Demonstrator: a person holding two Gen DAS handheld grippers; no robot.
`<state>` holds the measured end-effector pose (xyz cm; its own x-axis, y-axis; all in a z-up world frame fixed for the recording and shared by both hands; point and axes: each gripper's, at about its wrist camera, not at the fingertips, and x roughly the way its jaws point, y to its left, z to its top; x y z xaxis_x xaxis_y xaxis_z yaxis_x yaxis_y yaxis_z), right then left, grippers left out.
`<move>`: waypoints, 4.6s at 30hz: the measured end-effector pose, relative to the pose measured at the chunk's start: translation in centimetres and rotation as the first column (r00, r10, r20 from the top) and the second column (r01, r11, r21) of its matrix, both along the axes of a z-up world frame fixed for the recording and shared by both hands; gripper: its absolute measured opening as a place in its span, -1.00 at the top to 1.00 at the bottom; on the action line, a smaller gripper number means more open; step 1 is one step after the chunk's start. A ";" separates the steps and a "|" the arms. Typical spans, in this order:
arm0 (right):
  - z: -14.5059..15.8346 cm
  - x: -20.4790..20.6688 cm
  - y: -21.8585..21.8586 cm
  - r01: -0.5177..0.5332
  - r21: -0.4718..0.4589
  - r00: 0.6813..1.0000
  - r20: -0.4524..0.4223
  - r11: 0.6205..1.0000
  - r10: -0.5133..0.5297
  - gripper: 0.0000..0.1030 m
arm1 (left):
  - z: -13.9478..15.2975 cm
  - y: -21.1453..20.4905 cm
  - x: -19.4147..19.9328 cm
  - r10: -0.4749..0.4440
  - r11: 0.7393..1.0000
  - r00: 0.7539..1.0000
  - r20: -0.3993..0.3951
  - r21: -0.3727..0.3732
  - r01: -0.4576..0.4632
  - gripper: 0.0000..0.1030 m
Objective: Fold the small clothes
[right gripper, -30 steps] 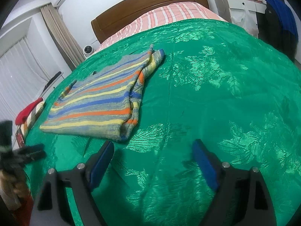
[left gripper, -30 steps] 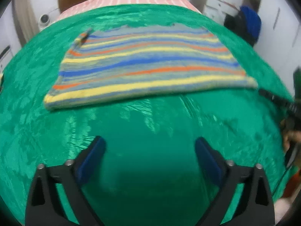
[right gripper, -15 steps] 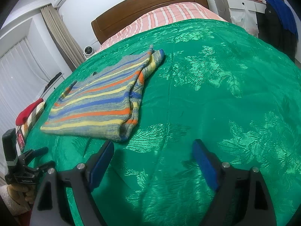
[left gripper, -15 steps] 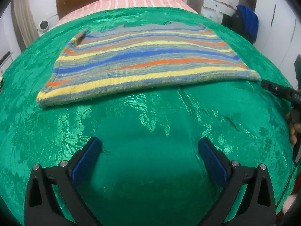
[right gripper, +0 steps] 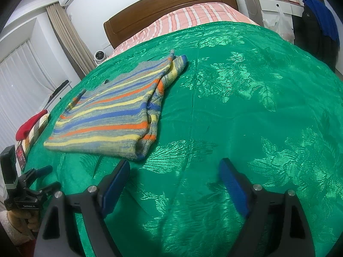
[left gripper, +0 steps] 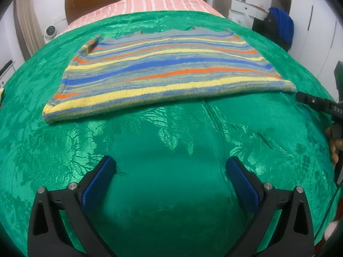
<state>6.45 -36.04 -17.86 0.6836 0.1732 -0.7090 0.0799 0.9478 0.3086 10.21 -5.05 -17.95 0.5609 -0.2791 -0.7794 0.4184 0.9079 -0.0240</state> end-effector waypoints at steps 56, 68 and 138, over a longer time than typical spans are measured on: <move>3.4 30.5 25.1 -0.376 0.328 0.893 -0.123 0.867 0.433 0.80 | 3.7 11.9 11.0 0.295 0.869 0.941 -0.166 -0.362 -0.336 0.88; 6.8 24.6 21.9 -0.413 0.245 0.903 -0.017 0.877 0.430 0.22 | 5.6 13.8 11.5 0.340 0.904 0.936 -0.088 -0.244 -0.351 -0.57; 11.2 17.9 25.1 -0.259 -0.147 0.958 0.088 0.955 0.273 0.58 | 12.0 10.9 19.3 0.081 0.984 0.996 -0.037 -0.156 -0.086 0.59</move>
<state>24.38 -10.96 -6.70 0.6981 0.2686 -0.6637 -0.2069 0.9631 0.1722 29.49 5.86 -5.91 0.5640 -0.3525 -0.7467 0.3378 0.9237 -0.1809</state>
